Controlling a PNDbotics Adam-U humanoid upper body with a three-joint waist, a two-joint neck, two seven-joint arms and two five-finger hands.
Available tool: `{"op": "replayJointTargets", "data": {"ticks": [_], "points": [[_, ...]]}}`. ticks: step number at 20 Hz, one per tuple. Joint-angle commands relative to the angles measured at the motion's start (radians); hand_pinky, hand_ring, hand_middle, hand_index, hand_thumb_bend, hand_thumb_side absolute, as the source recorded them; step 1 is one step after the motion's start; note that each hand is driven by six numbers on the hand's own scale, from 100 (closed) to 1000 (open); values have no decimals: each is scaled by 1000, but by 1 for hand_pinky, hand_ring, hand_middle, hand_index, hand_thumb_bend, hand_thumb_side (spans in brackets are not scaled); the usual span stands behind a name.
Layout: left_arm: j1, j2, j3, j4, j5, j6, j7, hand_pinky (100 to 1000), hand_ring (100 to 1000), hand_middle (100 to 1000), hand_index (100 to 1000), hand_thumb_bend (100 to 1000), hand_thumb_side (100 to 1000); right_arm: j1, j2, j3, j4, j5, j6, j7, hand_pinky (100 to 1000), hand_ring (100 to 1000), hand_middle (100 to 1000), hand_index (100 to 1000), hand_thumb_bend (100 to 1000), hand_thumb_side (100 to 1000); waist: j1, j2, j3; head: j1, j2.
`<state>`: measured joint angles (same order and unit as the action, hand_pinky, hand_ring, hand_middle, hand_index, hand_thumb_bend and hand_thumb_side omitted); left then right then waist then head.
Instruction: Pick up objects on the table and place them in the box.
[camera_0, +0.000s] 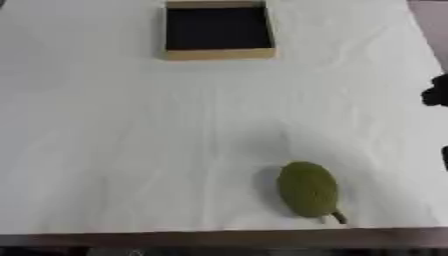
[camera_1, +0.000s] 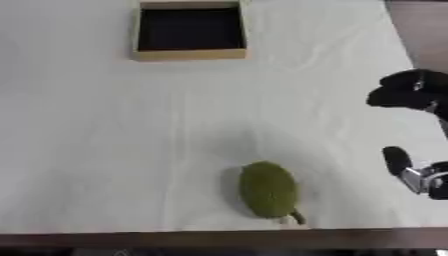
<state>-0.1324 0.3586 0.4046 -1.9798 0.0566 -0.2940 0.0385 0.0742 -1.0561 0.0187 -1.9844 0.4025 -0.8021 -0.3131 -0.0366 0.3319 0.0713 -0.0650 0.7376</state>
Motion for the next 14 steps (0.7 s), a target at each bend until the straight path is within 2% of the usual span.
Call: {"op": "replayJointTargets", "data": {"ticks": [1,7,14], "points": [[-3,15,9,-20,-3,-2,-2,670,788,758,764,100,568,-15,-42,11,-16,-5,-4,16,790,741,715,859,100,486,1,-14,3,-8,1],[-9,14,5,-20,2,0,-8,671,789,758,764,100,568,-63,-53,101,-16,-52,13,122,805,772,753,907,100,526,-3,-13,16,-23,0],[-13,13,2,-20,6,2,-14,671,790,760,764,100,568,-127,-46,166,-16,-110,32,252,808,782,754,902,100,533,-8,-13,26,-32,0]]}}
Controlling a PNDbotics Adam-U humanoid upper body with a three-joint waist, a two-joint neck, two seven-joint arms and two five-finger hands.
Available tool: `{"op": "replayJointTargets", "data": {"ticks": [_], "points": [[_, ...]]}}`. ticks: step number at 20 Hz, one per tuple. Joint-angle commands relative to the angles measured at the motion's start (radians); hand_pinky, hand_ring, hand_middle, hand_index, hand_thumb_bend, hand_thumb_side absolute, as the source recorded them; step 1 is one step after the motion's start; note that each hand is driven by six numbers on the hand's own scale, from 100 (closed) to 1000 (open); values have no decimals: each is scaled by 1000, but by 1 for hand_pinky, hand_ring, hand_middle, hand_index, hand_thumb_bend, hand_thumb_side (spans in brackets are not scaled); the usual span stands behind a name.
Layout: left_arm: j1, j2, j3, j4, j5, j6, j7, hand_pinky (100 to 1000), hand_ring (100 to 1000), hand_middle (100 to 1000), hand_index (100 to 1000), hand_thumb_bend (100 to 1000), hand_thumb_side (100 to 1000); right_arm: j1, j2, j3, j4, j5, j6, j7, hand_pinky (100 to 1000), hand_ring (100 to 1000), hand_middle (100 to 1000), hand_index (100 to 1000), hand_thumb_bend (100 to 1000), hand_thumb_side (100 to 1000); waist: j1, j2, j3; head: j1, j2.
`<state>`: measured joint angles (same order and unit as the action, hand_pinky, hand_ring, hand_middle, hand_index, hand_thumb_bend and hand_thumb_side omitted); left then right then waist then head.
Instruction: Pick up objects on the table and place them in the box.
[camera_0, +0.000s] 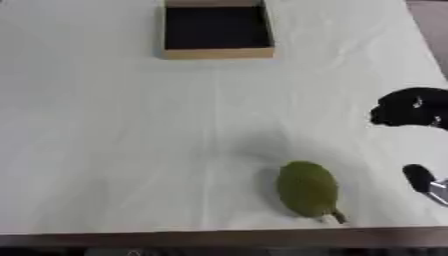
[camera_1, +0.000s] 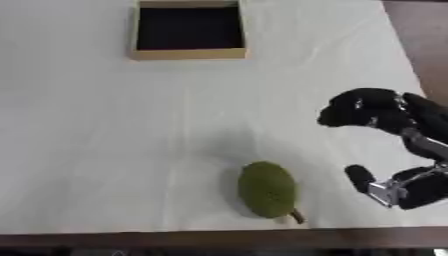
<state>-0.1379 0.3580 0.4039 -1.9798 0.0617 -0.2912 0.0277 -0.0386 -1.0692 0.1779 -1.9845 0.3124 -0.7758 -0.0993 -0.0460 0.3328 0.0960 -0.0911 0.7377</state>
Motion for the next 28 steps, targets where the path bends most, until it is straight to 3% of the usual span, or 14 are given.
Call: {"op": "replayJointTargets", "data": {"ticks": [1,3,6,12,17,23,28], "points": [[-8,13,2,-20,1,0,-5,671,791,761,765,100,568,-21,-31,13,-16,-19,10,57,808,784,755,900,100,538,0,-14,3,-9,1],[-10,13,-1,-20,3,2,-8,671,791,762,765,100,568,-31,-26,30,-16,-18,21,94,808,786,753,898,100,585,-1,-15,7,-14,0],[-12,12,-1,-20,5,4,-7,671,791,761,764,100,568,-45,-13,49,-16,-19,47,146,809,791,757,899,100,565,0,-14,14,-18,-2],[-14,11,-4,-20,7,6,-8,672,791,762,764,100,568,-67,19,73,-16,25,92,240,816,809,771,900,100,494,0,-14,24,-24,-3],[-17,12,-7,-20,10,7,-11,672,792,762,764,100,568,-89,41,101,-16,27,110,321,837,838,790,889,100,355,-2,-15,30,-29,-4],[-19,11,-8,-20,12,8,-15,673,792,762,764,100,568,-124,62,131,-16,42,125,426,841,843,794,897,100,304,-5,-15,38,-34,-6],[-19,10,-7,-20,12,9,-16,673,792,762,764,100,569,-142,78,141,-16,42,127,455,840,841,788,895,100,281,-7,-14,39,-34,-9]]}}
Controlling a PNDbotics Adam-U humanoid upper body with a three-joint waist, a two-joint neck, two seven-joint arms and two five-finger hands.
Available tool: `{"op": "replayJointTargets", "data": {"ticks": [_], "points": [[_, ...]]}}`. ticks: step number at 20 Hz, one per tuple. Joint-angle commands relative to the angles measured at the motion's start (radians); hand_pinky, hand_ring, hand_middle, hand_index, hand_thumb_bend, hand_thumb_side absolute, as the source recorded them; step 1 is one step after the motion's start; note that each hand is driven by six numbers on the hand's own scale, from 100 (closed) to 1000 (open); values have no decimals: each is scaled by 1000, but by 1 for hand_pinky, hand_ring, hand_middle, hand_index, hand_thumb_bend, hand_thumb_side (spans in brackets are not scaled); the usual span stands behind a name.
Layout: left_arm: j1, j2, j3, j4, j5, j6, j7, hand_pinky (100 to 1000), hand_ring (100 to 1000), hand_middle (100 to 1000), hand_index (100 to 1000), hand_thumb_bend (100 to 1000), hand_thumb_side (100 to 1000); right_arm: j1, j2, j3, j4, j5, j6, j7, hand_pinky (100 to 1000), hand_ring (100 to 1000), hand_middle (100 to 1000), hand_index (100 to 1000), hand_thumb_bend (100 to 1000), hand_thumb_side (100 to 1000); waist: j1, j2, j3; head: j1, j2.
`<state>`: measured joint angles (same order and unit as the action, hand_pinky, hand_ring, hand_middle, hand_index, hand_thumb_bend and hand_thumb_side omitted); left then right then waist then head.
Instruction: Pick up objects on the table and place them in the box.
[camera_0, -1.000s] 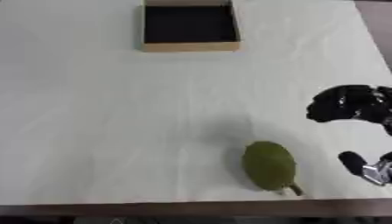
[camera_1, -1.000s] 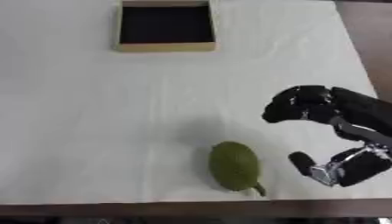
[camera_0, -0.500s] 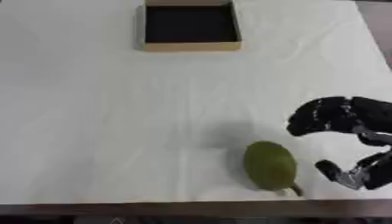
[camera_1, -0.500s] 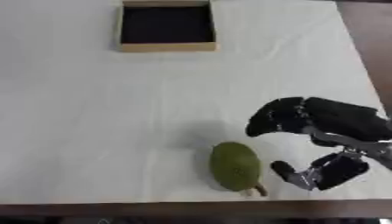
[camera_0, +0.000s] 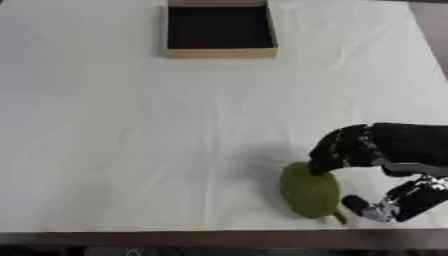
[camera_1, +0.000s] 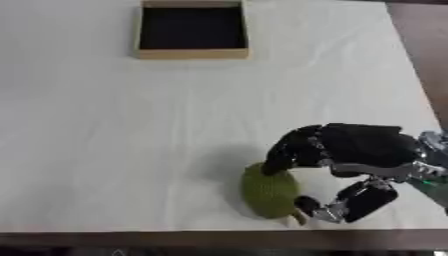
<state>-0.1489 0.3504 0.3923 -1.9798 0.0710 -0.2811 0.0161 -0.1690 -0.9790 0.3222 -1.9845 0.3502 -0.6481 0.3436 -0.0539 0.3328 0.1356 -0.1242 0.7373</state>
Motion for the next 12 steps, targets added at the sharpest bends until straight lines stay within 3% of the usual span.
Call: {"op": "replayJointTargets", "data": {"ticks": [1,3,12], "points": [[-8,18,4,-20,2,-1,-4,673,792,762,764,100,569,-13,-11,-3,-15,6,0,13,840,841,788,895,100,281,1,-14,-1,-1,-9],[-8,18,4,-20,2,-1,-4,673,792,763,763,100,569,-15,-9,-2,-15,8,0,13,840,842,790,894,100,241,1,-14,-1,-2,-9],[-8,13,3,-20,2,0,-7,673,793,764,764,100,568,-50,49,15,-11,29,65,59,839,838,791,897,106,249,3,-8,2,-9,-18]]}}
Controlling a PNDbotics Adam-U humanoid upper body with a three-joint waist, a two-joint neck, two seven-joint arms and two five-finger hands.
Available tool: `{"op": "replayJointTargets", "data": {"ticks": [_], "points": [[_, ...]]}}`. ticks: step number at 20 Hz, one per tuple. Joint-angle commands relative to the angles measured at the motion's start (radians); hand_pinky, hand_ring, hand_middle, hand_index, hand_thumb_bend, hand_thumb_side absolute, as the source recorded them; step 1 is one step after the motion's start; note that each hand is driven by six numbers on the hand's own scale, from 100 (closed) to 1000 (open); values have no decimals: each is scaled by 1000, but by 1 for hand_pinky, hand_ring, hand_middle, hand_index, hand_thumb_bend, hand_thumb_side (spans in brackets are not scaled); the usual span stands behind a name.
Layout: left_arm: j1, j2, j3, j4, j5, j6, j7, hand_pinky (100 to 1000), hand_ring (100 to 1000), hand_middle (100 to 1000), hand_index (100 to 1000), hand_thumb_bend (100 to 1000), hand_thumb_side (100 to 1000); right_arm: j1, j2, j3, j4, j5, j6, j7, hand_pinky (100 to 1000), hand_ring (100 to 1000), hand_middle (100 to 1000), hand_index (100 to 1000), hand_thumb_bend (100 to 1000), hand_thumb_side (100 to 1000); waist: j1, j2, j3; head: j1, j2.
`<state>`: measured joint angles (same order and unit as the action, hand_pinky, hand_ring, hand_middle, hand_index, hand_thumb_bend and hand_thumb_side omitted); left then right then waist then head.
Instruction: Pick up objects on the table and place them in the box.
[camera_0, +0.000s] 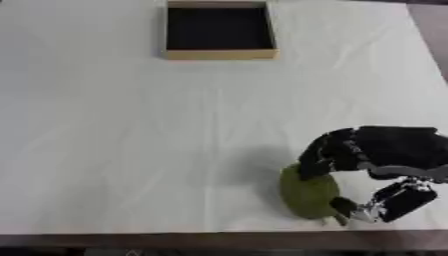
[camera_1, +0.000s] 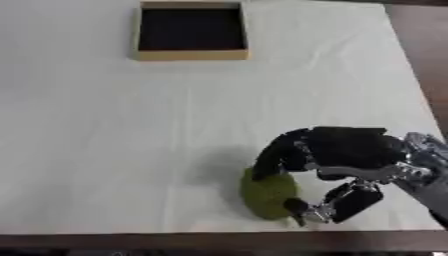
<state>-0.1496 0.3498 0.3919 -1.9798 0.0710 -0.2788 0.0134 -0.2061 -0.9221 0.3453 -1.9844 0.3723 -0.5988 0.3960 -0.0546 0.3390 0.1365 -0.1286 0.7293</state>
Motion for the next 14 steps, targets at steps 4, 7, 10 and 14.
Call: {"op": "replayJointTargets", "data": {"ticks": [4,7,10,14], "points": [[-8,12,4,-20,2,-2,-6,673,794,764,763,100,568,-28,9,-3,3,23,19,21,834,823,803,912,126,267,4,-11,4,-7,-11],[-8,11,4,-20,2,-2,-6,673,794,764,763,100,568,-36,19,1,11,33,13,27,831,816,802,915,151,238,3,-10,5,-8,-12],[-9,10,3,-20,3,-1,-8,673,794,764,763,100,568,-40,26,3,25,42,15,30,829,816,801,918,142,255,2,-10,5,-8,-14],[-9,9,4,-20,3,0,-9,673,795,765,764,100,568,-42,36,11,54,47,17,45,826,814,800,918,136,275,1,-10,8,-10,-17]]}}
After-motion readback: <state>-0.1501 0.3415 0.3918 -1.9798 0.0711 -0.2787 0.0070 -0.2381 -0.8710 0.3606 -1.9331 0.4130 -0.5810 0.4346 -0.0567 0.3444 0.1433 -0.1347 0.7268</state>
